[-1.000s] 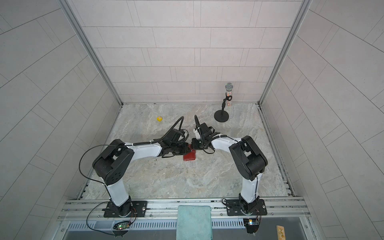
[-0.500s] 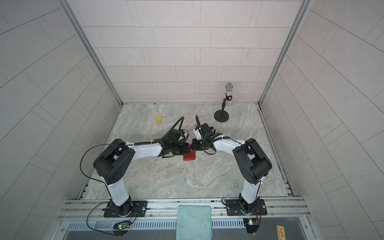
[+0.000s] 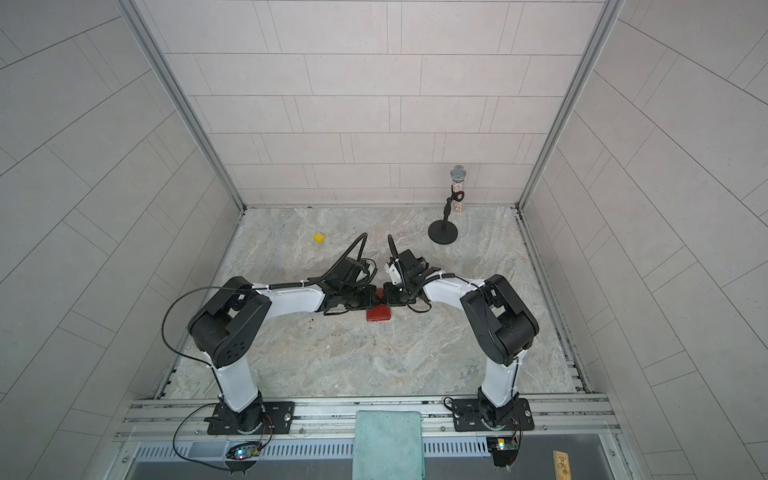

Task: Put the credit cards into the card holder

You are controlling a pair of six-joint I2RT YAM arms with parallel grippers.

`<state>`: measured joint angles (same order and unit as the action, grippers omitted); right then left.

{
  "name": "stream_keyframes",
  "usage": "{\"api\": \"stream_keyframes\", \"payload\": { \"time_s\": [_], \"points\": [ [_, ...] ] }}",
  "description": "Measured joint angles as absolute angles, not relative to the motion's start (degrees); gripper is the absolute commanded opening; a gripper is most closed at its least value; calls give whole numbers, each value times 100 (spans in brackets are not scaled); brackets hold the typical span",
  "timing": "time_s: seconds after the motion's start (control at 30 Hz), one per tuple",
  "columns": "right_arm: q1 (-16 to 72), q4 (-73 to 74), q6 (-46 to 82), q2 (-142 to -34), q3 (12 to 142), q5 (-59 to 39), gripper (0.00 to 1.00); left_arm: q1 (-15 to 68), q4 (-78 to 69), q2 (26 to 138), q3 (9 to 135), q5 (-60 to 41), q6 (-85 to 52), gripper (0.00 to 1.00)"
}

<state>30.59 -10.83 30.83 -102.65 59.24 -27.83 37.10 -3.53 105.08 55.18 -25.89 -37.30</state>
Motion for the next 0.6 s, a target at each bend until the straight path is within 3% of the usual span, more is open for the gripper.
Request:
{"api": "stream_keyframes", "payload": {
  "time_s": [0.6],
  "points": [
    [3059,-1201,3085,-10237,5924,-2628,16,3704,-360,10501,5516,-2816,-3767,0]
  ]
}}
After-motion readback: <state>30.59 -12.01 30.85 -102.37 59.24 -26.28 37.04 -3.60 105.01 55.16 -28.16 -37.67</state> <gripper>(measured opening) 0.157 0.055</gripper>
